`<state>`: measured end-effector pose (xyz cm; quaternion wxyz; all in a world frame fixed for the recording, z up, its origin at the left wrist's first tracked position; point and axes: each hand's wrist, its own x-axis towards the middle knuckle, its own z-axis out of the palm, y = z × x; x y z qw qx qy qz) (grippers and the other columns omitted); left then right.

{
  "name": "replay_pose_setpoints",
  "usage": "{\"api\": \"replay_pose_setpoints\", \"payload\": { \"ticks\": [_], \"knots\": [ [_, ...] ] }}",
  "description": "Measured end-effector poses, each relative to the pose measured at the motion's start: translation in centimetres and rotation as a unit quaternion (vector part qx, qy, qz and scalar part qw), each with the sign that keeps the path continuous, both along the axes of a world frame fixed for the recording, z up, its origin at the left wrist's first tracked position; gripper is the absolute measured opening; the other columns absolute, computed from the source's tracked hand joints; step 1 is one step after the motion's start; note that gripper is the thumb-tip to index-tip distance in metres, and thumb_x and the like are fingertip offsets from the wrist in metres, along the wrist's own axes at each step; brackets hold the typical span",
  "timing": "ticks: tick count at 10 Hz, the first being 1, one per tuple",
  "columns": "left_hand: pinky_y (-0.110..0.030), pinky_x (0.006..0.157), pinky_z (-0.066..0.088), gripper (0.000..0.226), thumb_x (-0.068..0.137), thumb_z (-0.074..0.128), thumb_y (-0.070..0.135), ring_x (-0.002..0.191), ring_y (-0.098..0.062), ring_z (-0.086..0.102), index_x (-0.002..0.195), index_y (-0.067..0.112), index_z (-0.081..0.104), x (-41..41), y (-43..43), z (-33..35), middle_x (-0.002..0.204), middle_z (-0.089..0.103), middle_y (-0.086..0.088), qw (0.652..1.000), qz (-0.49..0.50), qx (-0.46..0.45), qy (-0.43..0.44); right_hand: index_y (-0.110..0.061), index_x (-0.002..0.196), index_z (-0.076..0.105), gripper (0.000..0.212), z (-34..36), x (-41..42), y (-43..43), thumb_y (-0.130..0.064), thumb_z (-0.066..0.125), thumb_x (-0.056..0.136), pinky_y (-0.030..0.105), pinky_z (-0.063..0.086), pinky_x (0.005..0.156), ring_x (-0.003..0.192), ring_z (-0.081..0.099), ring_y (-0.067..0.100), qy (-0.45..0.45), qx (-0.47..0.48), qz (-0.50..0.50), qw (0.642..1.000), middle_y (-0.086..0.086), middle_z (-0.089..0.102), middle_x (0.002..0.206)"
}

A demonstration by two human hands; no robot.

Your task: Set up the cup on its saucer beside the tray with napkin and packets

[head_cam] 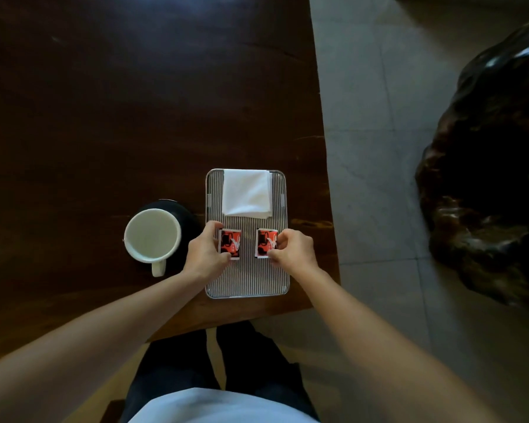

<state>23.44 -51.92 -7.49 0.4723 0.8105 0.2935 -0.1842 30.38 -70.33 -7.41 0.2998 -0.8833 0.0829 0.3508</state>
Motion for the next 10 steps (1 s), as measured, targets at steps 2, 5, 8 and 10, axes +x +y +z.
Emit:
{"api": "replay_pose_setpoints", "payload": {
  "ticks": [2,5,8,10],
  "knots": [
    [-0.03,0.07,0.05,0.045,0.081,0.074,0.004,0.086,-0.017,0.064,0.119,0.018,0.053,0.1,-0.3,-0.3,0.087,0.06,0.007,0.996,-0.053,0.067,-0.028,-0.018,0.094,0.061,0.02,-0.2,-0.2,0.0,-0.016,0.078,0.086,0.034,0.062,0.072,0.084,0.068,0.019,-0.03,-0.037,0.045,0.998,0.003,0.065,0.093],
    [-0.04,0.079,0.053,0.05,0.083,0.073,0.014,0.095,-0.023,0.058,0.124,0.019,0.047,-0.2,-0.7,-0.6,0.105,0.055,-0.005,0.988,-0.092,0.126,-0.012,-0.023,0.088,0.055,0.024,-0.9,-1.0,0.0,-0.019,0.078,0.085,0.025,0.052,0.06,0.078,0.064,0.014,-0.047,-0.043,0.038,0.997,-0.003,0.06,0.085],
    [-0.035,0.075,0.045,0.042,0.086,0.068,0.011,0.089,-0.024,0.054,0.123,0.019,0.048,-0.4,-0.3,0.3,0.101,0.049,-0.006,0.982,-0.145,0.121,-0.022,-0.023,0.091,0.056,0.021,0.5,-2.0,-0.5,-0.015,0.074,0.089,0.018,0.039,0.053,0.069,0.052,0.004,-0.07,-0.041,0.07,0.994,-0.005,0.057,0.086],
    [-0.035,0.079,0.047,0.043,0.082,0.069,0.014,0.103,-0.029,0.058,0.12,0.015,0.05,0.5,0.4,4.4,0.107,0.051,-0.005,0.974,-0.176,0.14,-0.016,-0.02,0.1,0.062,0.011,5.3,-0.9,0.2,-0.019,0.069,0.092,0.022,0.042,0.057,0.076,0.056,0.009,-0.074,-0.008,0.119,0.99,-0.002,0.059,0.094]
  ]
}}
